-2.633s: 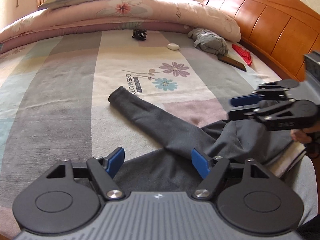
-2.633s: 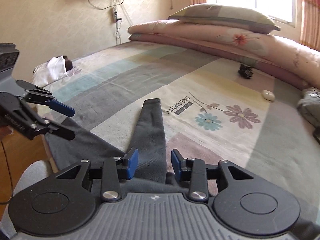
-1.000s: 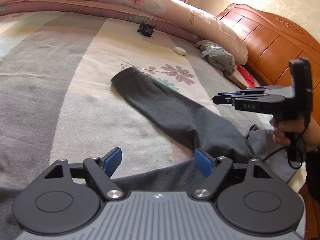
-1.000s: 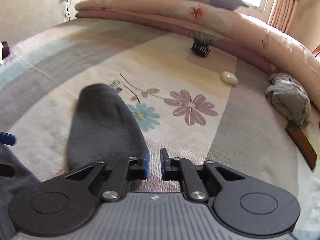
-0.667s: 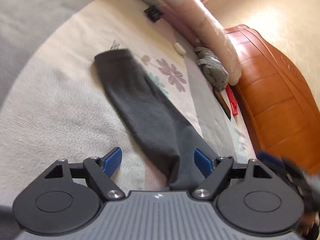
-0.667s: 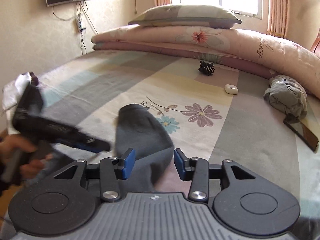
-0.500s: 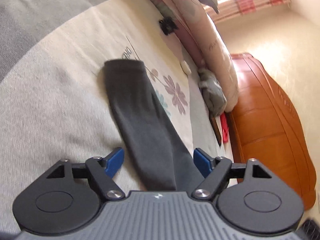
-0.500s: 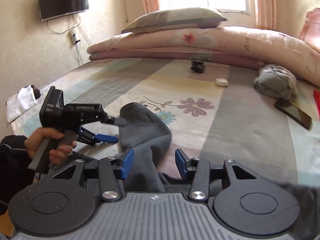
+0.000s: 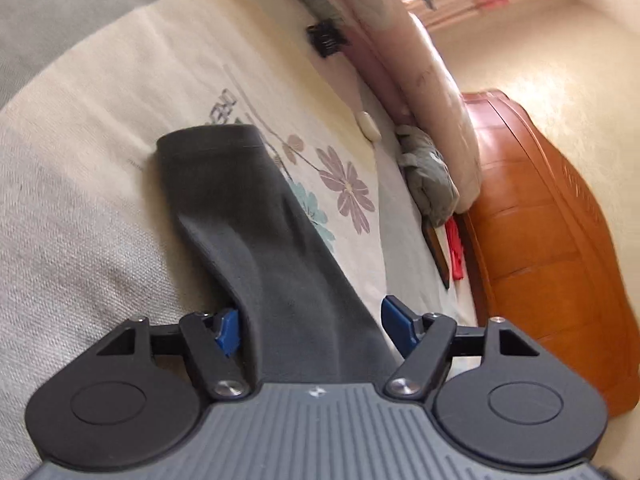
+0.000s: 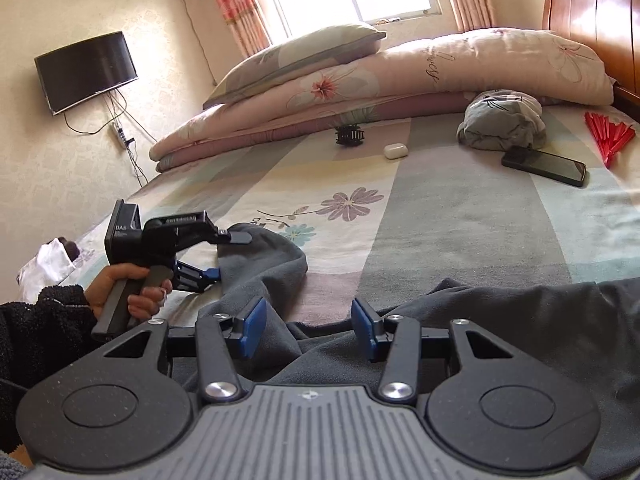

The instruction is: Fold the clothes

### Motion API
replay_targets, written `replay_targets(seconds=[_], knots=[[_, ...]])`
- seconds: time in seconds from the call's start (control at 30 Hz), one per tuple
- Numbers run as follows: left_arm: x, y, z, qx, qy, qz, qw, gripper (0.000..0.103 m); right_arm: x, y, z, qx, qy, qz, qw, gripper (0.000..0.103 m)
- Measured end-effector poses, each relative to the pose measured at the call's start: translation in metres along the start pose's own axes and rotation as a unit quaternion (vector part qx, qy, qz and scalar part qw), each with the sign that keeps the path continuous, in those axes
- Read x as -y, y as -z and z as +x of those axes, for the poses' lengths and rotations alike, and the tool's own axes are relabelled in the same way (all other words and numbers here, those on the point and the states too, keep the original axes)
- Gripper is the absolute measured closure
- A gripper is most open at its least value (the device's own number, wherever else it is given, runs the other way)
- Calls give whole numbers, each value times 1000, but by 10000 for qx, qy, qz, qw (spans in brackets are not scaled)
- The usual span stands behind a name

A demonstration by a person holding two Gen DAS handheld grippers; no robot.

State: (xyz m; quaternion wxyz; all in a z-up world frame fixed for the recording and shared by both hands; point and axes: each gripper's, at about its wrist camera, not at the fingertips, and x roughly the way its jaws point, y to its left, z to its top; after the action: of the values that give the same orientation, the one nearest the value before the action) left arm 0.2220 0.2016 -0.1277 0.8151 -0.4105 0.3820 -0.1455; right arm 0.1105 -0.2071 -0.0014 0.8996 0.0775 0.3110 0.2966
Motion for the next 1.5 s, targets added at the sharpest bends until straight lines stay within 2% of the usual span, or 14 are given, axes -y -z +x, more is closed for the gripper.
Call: replay_targets(seconds=[0.03, 0.07, 0.2, 0.23, 0.3, 0.4, 0.53, 0.67, 0.77, 1.03, 1.17, 1.43, 1.5], knots=[[-3, -4, 1, 58, 25, -81, 9999, 34, 2, 1, -1, -8, 19, 0, 10000, 51], [-5, -10, 5, 139, -15, -133, 9998, 41, 3, 3, -3, -15, 37, 1, 10000, 51], [-15, -24, 19, 446, -225, -173, 9986, 72, 12, 8, -9, 15, 148, 164, 9998, 51], [-17, -23, 20, 476, -269, -154, 9984, 77, 13, 9, -11, 24, 179, 185, 9997, 51], [-21, -22, 18, 475, -405, -215, 9978, 96, 15, 11, -16, 41, 243, 214, 9995, 51], [-20, -20, 12, 462, -636, -337, 9963, 96, 16, 13, -19, -9, 293, 222, 9993, 51], [10, -10, -8, 554, -1077, 293, 9922, 100, 11, 16, -23, -72, 231, 148, 9996, 51], [35, 4, -52, 962, -1203, 726, 9854, 101, 4, 22, -22, -167, 182, 100, 9996, 51], [46, 13, -88, 1243, -1148, 799, 9823, 101, 1, 27, -22, -228, 113, 74, 9996, 51], [62, 40, -171, 1816, -1709, 1154, 9615, 101, -5, 35, -31, -258, 72, 14, 9996, 50], [64, 58, -203, 2018, -2019, 1217, 9506, 101, -6, 40, -34, -287, 66, -22, 9996, 50], [62, 97, -247, 2382, -2273, 1074, 9381, 101, -13, 49, -32, -434, 163, -235, 9986, 50], [61, 103, -254, 2452, -2345, 1056, 9348, 101, -18, 51, -30, -499, 205, -522, 9972, 50]])
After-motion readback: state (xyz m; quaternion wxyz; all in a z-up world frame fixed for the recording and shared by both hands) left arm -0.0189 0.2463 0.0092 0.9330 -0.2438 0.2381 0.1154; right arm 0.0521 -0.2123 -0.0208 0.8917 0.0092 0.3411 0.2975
